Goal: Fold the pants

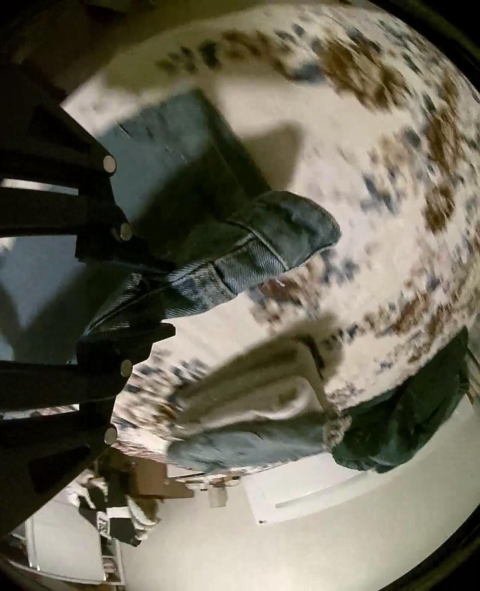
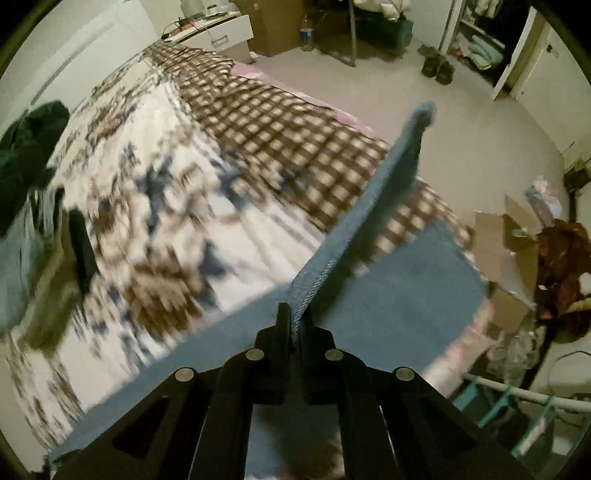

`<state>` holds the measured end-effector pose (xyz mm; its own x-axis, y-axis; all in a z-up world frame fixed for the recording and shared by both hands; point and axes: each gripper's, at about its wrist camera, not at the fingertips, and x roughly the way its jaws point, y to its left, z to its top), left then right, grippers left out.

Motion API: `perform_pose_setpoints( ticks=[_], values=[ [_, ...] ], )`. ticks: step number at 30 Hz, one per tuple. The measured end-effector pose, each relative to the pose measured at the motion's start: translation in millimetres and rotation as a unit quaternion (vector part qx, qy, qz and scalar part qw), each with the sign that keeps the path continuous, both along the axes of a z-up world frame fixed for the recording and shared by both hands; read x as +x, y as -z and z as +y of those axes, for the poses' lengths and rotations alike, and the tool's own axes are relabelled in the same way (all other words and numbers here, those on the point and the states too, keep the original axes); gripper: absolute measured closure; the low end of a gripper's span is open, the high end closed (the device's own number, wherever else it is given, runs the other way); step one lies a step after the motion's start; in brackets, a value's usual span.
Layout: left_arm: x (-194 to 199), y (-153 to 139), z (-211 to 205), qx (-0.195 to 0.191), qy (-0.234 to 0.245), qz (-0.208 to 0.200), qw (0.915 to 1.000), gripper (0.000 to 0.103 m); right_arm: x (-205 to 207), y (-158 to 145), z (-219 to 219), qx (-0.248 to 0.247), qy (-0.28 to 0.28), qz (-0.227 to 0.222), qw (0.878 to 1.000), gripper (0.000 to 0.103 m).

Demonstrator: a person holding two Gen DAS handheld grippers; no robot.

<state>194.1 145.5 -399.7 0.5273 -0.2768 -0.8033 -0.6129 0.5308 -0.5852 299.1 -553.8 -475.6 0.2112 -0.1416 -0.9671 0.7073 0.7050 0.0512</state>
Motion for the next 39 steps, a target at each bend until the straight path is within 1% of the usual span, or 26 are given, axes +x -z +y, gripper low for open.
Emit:
perform_pose_setpoints(
  ticks=[1, 3, 5, 8, 10, 12, 13, 14, 15, 16, 17, 18, 20, 21, 24, 25, 26, 27, 29, 30, 32, 34, 35, 36, 37, 39],
  values=[
    [-15, 7, 4, 0.003, 0.005, 0.010, 0.9999, 0.080, -21, 0, 5, -0.009, -0.003, 0.002, 1.000, 0.099],
    [-36, 26, 11, 0.009, 0.007, 0.032, 0.9994, 0.086, -57, 10, 12, -0.023, -0.008, 0.021, 0.999, 0.099],
    [-57, 59, 20, 0.012, 0.002, 0.063, 0.9980, 0.086, -86, 33, 15, -0.014, 0.000, 0.044, 0.999, 0.099],
    [-71, 105, 29, 0.024, -0.014, 0.092, 0.9953, 0.086, -102, 75, 18, -0.008, -0.007, 0.065, 0.998, 0.099],
    [-76, 120, 32, 0.034, -0.026, 0.106, 0.9934, 0.086, -108, 107, 20, 0.014, -0.027, 0.089, 0.996, 0.097],
    [-77, 126, 34, 0.041, -0.048, 0.118, 0.9910, 0.086, -117, 129, 17, 0.063, -0.026, 0.098, 0.993, 0.082],
    [-76, 122, 32, 0.053, -0.053, 0.114, 0.9907, 0.086, -123, 131, 14, 0.072, -0.021, 0.092, 0.993, 0.065],
    [-74, 117, 30, 0.061, -0.051, 0.103, 0.9915, 0.085, -133, 128, 9, 0.084, -0.014, 0.075, 0.994, 0.057],
    [-69, 110, 24, 0.082, -0.042, 0.096, 0.9911, 0.078, -139, 125, 4, 0.090, -0.008, 0.064, 0.994, 0.042],
    [-66, 104, 17, 0.097, -0.032, 0.094, 0.9904, 0.073, -149, 121, -3, 0.094, 0.002, 0.054, 0.994, 0.035],
    [-59, 97, 7, 0.116, -0.011, 0.089, 0.9892, 0.061, -162, 115, -12, 0.100, 0.015, 0.040, 0.994, 0.034],
    [-54, 91, -4, 0.133, 0.008, 0.085, 0.9874, 0.044, -172, 110, -20, 0.102, 0.026, 0.031, 0.994, 0.034],
    [-42, 78, -40, 0.168, 0.058, 0.077, 0.9810, 0.023, -196, 100, -44, 0.108, 0.058, 0.006, 0.992, 0.034],
    [-38, 75, -52, 0.179, 0.077, 0.075, 0.9779, 0.020, -203, 94, -57, 0.116, 0.072, -0.008, 0.991, 0.034],
    [-20, 71, -119, 0.217, 0.169, 0.072, 0.9587, 0.017, -220, 88, -103, 0.133, 0.121, -0.043, 0.983, 0.034],
    [-16, 70, -142, 0.230, 0.197, 0.073, 0.9503, 0.017, -224, 88, -118, 0.140, 0.139, -0.055, 0.979, 0.034],
    [-13, 71, -173, 0.236, 0.232, 0.068, 0.9413, 0.017, -231, 91, -136, 0.152, 0.158, -0.071, 0.973, 0.034],
    [-7, 73, -191, 0.235, 0.250, 0.067, 0.9370, 0.017, -222, 93, -150, 0.160, 0.170, -0.080, 0.969, 0.034],
    [-4, 79, -237, 0.244, 0.295, 0.074, 0.9208, 0.017, -218, 99, -177, 0.165, 0.193, -0.100, 0.962, 0.034],
    [-2, 82, -257, 0.246, 0.316, 0.078, 0.9130, 0.017, -217, 105, -192, 0.165, 0.205, -0.108, 0.959, 0.034],
    [-6, 92, -300, 0.259, 0.360, 0.091, 0.8917, 0.017, -210, 119, -211, 0.170, 0.222, -0.112, 0.954, 0.034],
    [-7, 97, -325, 0.268, 0.388, 0.097, 0.8766, 0.017, -197, 139, -226, 0.174, 0.227, -0.104, 0.953, 0.035],
    [-10, 102, -338, 0.271, 0.401, 0.101, 0.8690, 0.017, -191, 144, -230, 0.172, 0.224, -0.100, 0.954, 0.043],
    [-13, 106, -347, 0.274, 0.411, 0.105, 0.8631, 0.017, -184, 150, -234, 0.160, 0.215, -0.084, 0.960, 0.075],
    [-16, 111, -357, 0.277, 0.421, 0.110, 0.8566, 0.017, -180, 151, -234, 0.133, 0.206, -0.058, 0.968, 0.091],
    [-20, 116, -365, 0.278, 0.432, 0.117, 0.8500, 0.017, -177, 140, -232, 0.076, 0.188, -0.047, 0.978, 0.092]
  ],
)
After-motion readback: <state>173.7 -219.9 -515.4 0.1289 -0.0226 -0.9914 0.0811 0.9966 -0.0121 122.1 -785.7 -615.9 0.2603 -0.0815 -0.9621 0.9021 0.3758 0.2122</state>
